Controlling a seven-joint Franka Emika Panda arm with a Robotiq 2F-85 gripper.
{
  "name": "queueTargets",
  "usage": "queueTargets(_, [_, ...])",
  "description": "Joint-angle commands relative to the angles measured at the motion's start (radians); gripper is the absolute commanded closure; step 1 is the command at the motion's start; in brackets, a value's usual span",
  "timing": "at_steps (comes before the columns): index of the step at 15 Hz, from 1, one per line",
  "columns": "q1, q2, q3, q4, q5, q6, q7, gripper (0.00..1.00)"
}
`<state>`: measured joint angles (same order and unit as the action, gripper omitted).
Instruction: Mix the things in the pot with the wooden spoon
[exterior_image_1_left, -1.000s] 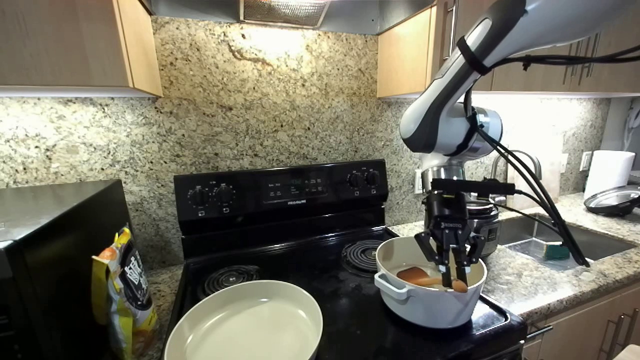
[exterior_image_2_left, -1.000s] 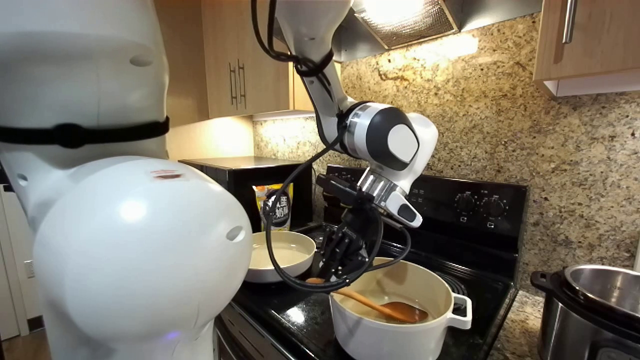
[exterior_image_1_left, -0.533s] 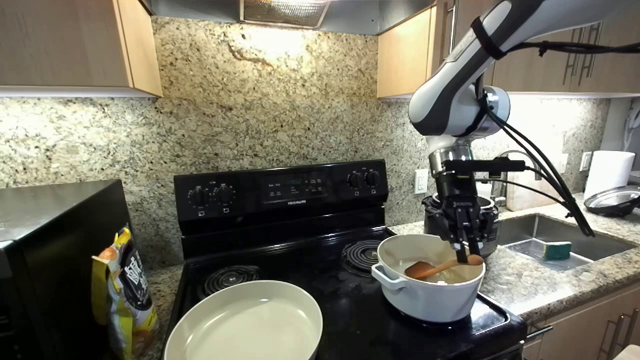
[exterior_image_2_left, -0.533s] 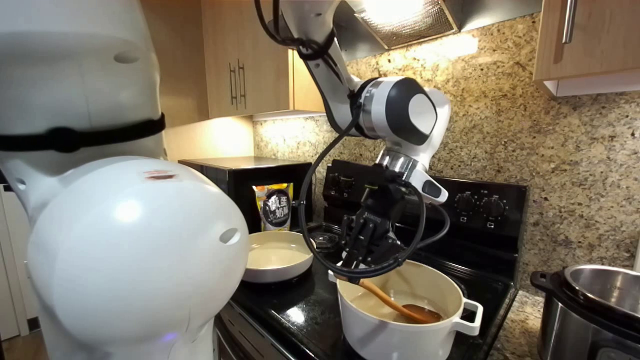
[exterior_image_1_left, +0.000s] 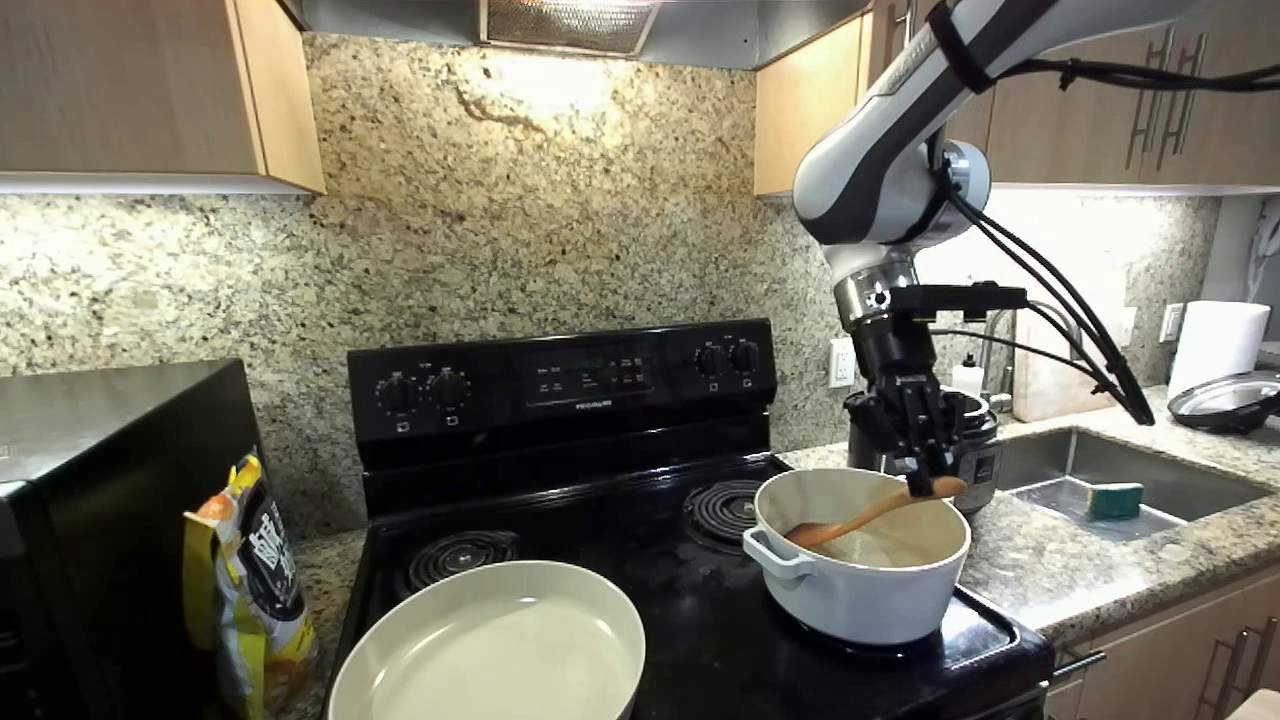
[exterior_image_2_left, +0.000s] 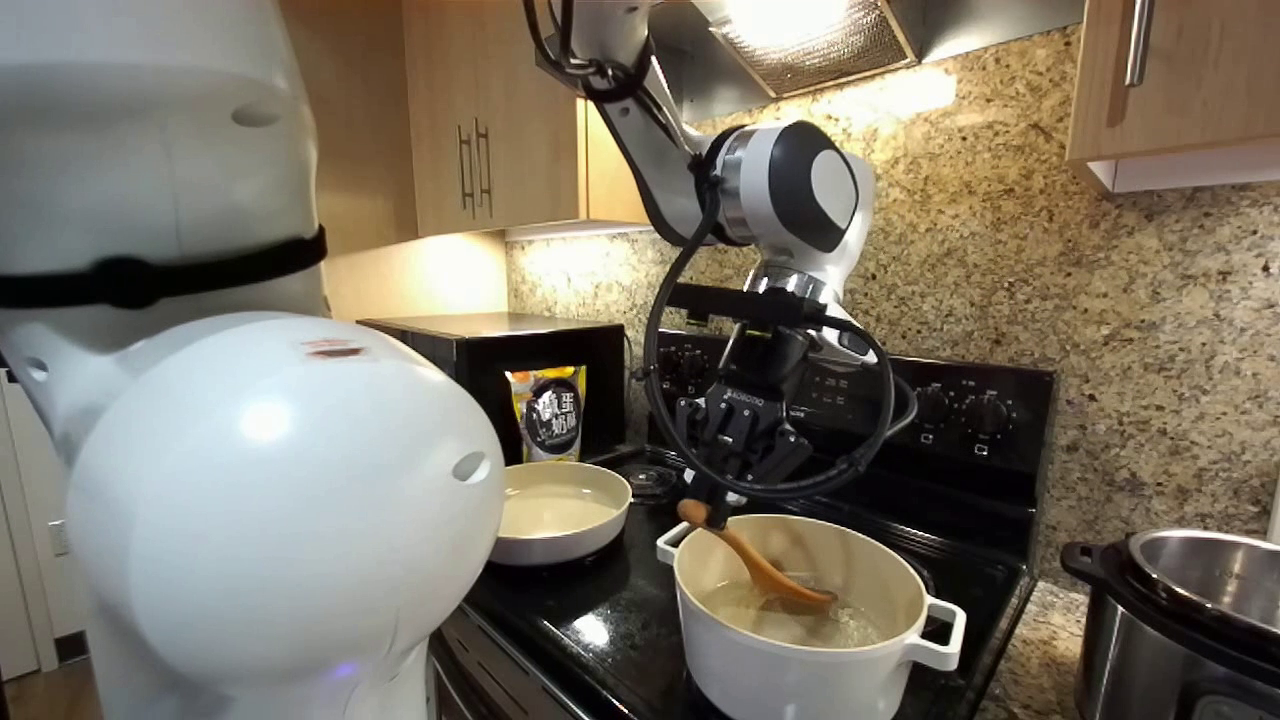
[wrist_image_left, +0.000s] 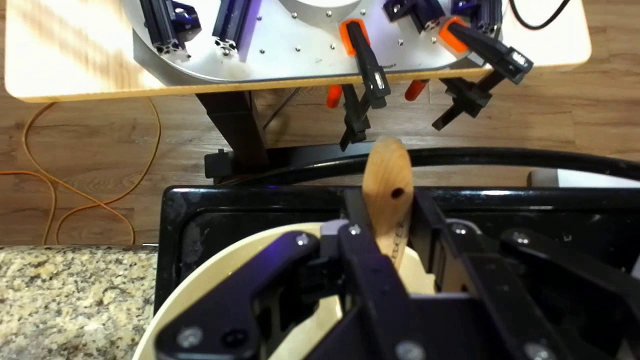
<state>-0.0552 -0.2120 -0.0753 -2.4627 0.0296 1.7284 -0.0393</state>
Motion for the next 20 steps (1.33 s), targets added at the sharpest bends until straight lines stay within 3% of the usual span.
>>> queueTargets(1, [0.014,0.046,0.004,0.052,-0.024,-0.106,-0.111,0.93])
queueTargets(9, [-0.012,0.073,-0.020,0.050,-0.059,-0.211,-0.152,0.93])
queueTargets(20, [-0.010,0.215,-0.020,0.179,-0.032,-0.109,-0.110,0.93])
